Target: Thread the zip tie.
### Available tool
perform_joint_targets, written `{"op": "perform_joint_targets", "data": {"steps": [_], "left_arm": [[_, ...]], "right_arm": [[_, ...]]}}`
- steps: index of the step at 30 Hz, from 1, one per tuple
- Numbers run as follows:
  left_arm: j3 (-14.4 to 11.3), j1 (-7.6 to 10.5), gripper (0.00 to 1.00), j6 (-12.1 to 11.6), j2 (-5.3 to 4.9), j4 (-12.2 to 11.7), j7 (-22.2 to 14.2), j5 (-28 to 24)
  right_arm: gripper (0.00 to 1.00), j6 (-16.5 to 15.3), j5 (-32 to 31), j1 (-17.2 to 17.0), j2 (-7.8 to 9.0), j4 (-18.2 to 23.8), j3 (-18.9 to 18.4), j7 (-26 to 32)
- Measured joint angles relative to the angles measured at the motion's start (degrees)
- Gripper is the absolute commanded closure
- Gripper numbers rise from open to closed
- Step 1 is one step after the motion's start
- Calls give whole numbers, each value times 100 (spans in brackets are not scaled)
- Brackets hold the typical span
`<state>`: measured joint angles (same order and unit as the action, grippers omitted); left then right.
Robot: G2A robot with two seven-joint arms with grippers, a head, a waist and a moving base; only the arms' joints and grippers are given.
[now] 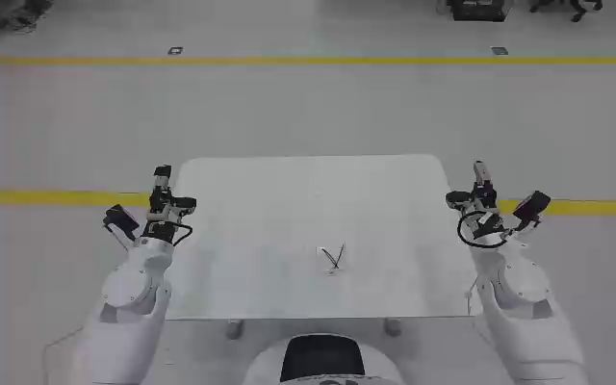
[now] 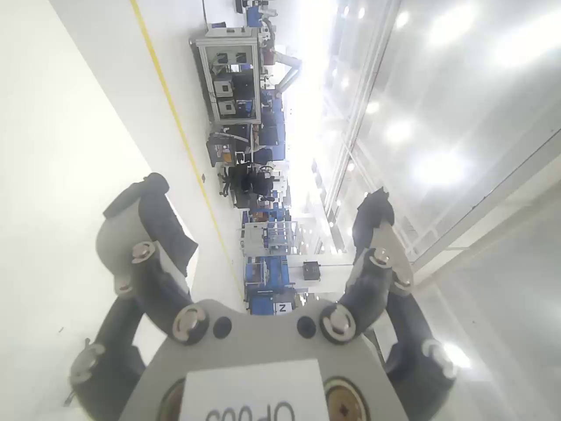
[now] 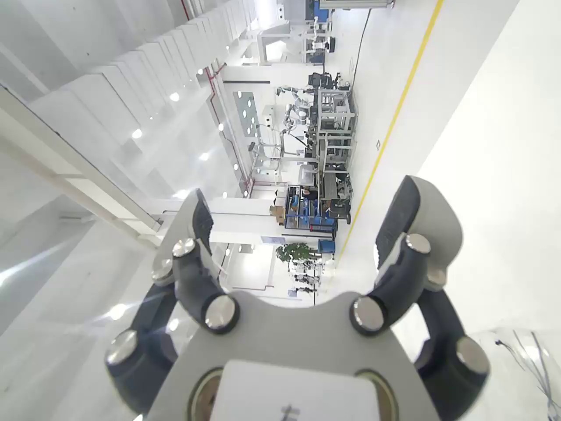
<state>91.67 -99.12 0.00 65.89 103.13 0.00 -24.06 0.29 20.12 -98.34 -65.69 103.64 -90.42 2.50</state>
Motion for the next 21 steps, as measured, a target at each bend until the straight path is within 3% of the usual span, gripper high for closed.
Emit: {"op": "perform_joint_targets", "data": {"steps": [5,16,21], "left_arm": [[0,0,0,0,0,0,0,0],[0,0,0,0,0,0,0,0],[0,0,0,0,0,0,0,0]], "right_arm": [[0,302,-1187,111,28,-1,336,518],[0,233,-1230,118,24,29,364,548],[0,243,-2189,452,84,-98,534,1288]]}}
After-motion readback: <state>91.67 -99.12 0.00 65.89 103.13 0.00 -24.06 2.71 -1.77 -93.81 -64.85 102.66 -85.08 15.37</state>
